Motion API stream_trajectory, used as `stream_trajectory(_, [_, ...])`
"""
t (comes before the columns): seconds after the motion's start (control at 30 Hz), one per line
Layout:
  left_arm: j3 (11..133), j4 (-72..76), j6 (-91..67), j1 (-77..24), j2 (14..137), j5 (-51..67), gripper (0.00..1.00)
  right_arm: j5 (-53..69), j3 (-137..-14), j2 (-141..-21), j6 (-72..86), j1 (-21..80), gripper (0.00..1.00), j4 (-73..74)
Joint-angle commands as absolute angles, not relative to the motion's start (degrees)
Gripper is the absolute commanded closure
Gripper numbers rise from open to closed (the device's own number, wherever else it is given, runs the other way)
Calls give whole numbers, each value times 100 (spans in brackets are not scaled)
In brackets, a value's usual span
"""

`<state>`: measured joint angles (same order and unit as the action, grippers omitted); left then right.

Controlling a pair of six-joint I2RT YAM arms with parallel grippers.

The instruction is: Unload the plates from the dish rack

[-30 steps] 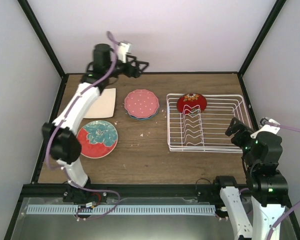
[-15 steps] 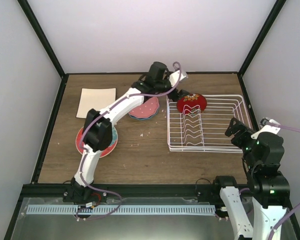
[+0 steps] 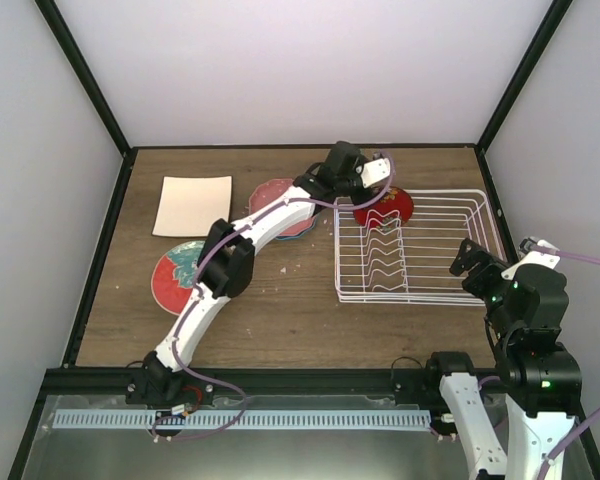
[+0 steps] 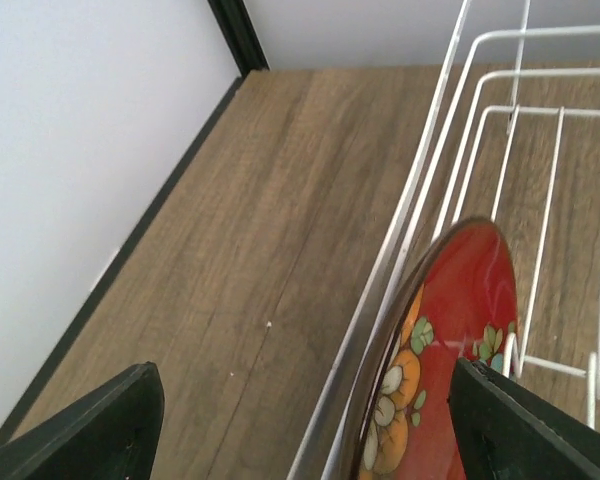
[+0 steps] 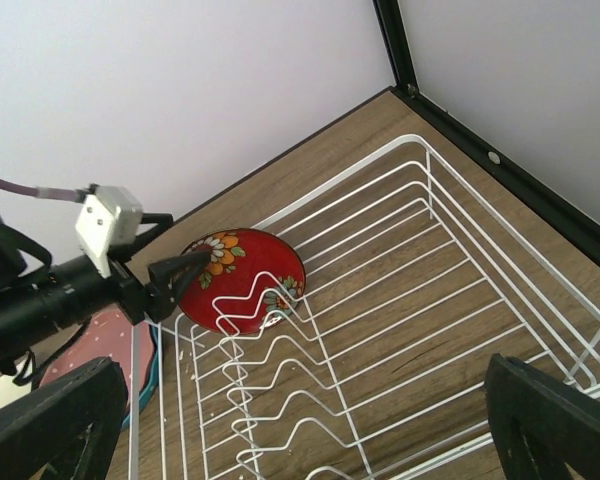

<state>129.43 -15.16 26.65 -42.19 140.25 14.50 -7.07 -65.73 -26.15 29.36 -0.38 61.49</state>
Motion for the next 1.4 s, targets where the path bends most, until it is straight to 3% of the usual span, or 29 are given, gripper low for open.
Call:
stream_trajectory(0.0, [13118, -1353, 2954, -4293, 14245, 1181, 23, -729, -6776, -2604, 2875, 26, 0, 6245])
stream_trajectory(0.3, [13063, -1151, 2811, -4337, 14231, 1116, 69, -749, -6773, -2637, 2805, 20, 0, 6237])
stream_trajectory(0.7, [12312, -489, 2378, -4349, 13191, 1401, 95, -722, -6598, -2610, 2795, 26, 0, 6141])
stream_trajectory(1.2, [12051, -90, 2418, -4323, 12187, 1323, 96, -659, -6445, -2509, 2872, 26, 0, 6099])
stream_trajectory(1.37, [12085, -247, 1277, -3952, 11613, 996, 96, -666, -6442, -2446, 2892, 26, 0, 6156])
